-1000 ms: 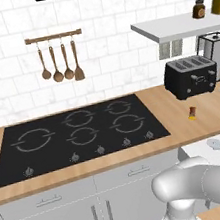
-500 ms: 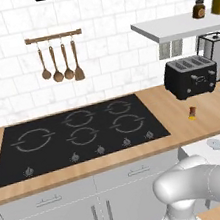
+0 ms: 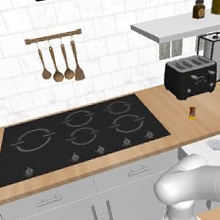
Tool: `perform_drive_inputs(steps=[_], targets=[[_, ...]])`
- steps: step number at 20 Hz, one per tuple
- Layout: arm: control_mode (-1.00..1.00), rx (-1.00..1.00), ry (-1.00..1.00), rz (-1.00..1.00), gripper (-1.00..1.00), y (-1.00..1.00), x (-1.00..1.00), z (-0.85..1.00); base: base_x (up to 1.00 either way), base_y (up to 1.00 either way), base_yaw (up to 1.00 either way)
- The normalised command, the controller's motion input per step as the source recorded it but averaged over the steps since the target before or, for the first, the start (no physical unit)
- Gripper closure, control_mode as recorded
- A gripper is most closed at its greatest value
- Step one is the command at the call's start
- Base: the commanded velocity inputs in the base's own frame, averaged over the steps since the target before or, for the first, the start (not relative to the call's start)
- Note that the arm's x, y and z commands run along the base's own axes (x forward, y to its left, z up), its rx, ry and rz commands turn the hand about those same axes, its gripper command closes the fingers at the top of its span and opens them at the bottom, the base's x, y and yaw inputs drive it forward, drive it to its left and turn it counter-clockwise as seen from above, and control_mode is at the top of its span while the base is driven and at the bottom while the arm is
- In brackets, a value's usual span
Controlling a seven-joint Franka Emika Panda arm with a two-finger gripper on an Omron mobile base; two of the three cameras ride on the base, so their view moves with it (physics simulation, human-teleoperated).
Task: Pick the pizza cutter from the drawer and place it on the counter.
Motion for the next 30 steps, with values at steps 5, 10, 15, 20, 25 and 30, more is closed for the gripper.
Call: perform_drive_inputs(steps=[5,10,15,20,25,30], targets=[[-1.00,0.00,0.04,0.00,-1.00,-0.56,-0.80,-0.02,0.00,0.00,0.00],[-1.00,0.00,0.09,0.00,-1.00,-0.64,-0.90,-0.02,0.00,0.00,0.00],[-1.00,0.00,0.06,0.00,-1.00,-0.49,-0.76,-0.18,0.00,0.00,0.00],[-1.00,0.00,0.00,0.00,-1.00,-0.05,-0.24,-0.05,0.00,0.00,0.00],[-1.00,0.02,-0.20,0.00,-1.00,0.51,0.20,0.20,0.00,0.00,0.00],[-1.00,0.06,-0.20,0.00,-1.00,0.55,0.45,0.38,0.00,0.00,0.00]])
